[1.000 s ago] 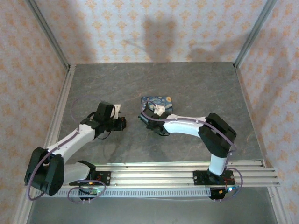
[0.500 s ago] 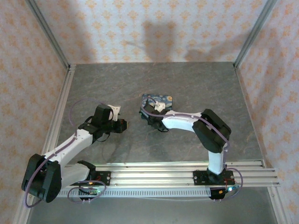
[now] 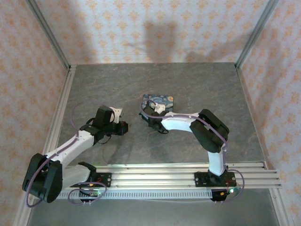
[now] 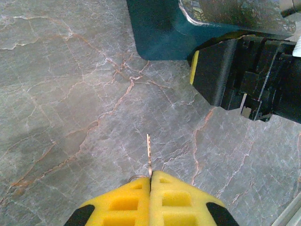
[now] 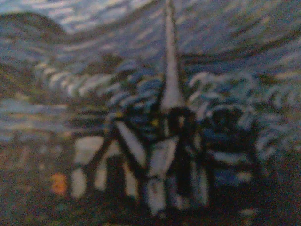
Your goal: Unlock a padlock with a key
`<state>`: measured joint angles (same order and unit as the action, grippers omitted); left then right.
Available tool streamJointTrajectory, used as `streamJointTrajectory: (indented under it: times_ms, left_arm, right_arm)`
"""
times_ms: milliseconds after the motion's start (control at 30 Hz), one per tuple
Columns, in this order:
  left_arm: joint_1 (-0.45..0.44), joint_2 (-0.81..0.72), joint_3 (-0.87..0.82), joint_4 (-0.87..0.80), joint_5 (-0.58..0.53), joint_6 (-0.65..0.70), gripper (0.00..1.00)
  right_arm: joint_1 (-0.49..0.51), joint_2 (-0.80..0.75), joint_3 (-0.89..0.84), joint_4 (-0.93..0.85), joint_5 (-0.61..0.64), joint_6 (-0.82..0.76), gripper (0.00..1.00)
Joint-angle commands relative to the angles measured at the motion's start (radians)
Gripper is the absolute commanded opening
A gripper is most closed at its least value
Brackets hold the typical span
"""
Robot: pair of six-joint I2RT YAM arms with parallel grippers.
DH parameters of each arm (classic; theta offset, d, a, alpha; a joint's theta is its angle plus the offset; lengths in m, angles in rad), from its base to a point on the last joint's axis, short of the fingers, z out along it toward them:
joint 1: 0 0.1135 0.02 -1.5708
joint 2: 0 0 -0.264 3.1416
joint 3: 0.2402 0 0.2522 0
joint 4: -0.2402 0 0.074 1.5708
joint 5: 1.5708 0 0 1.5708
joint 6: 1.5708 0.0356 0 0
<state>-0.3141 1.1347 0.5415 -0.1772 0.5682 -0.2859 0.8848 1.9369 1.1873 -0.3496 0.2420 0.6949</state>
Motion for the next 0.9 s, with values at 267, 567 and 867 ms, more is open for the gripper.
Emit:
streamJointTrajectory:
  times_ms: [267,567,867]
  left_arm:
    - [-0.01,-0.053,-0.033,0.019,0.011,0.006,0.0]
    - [-0.013,-0.075,-0.044,0.015,0.013,0.004,0.0]
    - [-0.014,-0.093,-0.055,0.011,0.009,0.004,0.0]
  right_arm:
    - [0.042,0.03,0.055,0.005,0.14,0.048,0.48]
    - [0.042,0.07,0.101,-0.036,0.141,0.053,0.45]
    - [0.02,0.071,0.084,-0.033,0.117,0.068,0.44]
